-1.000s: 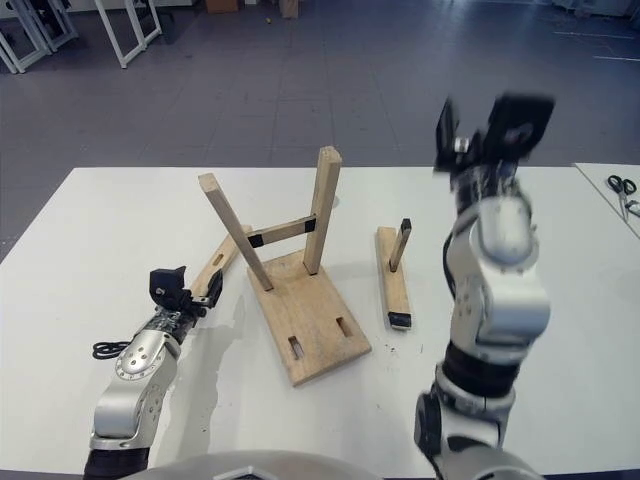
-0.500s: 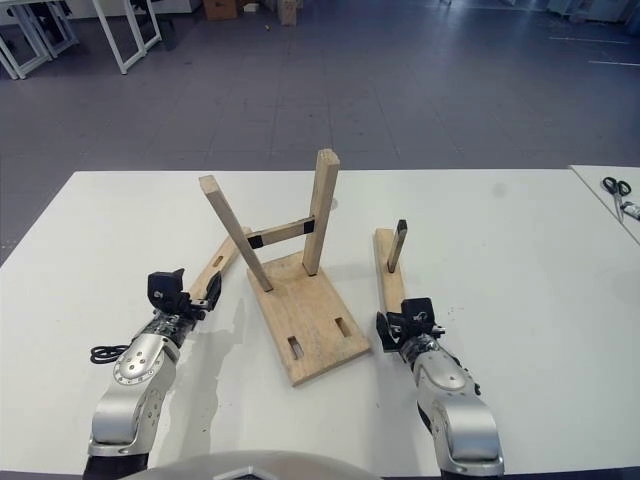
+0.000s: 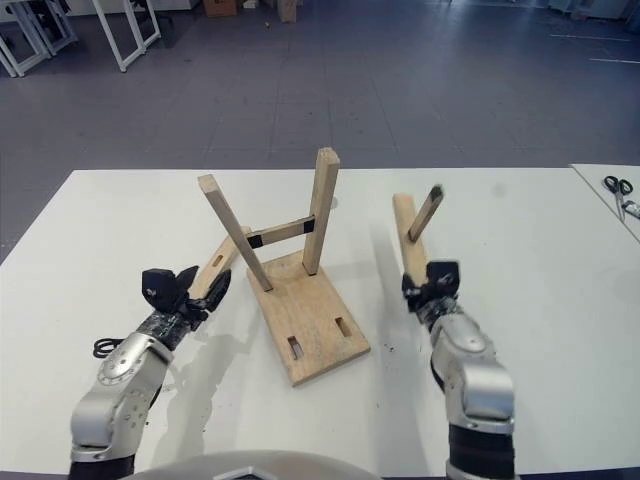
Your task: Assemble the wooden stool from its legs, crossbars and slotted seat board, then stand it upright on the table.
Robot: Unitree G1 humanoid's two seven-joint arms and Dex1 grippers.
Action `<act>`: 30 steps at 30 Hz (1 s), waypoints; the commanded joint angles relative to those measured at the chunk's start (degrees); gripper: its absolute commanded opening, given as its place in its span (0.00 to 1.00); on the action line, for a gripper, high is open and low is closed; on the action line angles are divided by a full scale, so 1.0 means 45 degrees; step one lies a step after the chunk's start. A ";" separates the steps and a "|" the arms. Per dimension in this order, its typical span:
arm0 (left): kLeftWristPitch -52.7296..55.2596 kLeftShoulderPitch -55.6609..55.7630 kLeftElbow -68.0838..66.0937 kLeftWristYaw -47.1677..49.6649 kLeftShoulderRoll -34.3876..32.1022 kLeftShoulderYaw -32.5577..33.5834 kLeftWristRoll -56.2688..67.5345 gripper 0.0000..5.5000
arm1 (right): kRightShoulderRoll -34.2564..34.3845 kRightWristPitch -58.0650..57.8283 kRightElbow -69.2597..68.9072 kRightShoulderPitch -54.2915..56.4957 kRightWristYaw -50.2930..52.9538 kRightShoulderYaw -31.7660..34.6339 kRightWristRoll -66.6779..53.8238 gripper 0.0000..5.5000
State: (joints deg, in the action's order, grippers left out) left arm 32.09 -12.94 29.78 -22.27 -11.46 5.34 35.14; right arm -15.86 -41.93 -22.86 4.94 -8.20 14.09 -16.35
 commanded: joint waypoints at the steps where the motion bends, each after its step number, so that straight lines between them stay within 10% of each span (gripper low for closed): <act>1: 0.3410 0.0239 0.1051 -0.2901 -0.2980 0.2129 0.8080 0.69 | -0.0936 -0.2182 -0.2381 0.2614 -0.2283 0.2123 -0.7348 0.37; 6: 0.3938 0.2141 -0.0254 -0.1663 -0.3209 0.1819 1.2064 0.69 | -0.3285 -0.4026 -0.2224 0.1644 -0.4669 0.2081 -1.5455 0.37; 30: 0.4325 0.4311 -0.0926 -0.0469 -0.4761 0.0433 1.5181 0.69 | -0.4349 -0.3349 -0.3077 0.0639 -0.4525 -0.2994 -1.6145 0.37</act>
State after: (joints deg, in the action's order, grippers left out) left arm 52.09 5.95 26.32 -25.56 -33.00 7.95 105.39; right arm -34.80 -56.84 -34.89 8.21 -28.50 1.71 -88.95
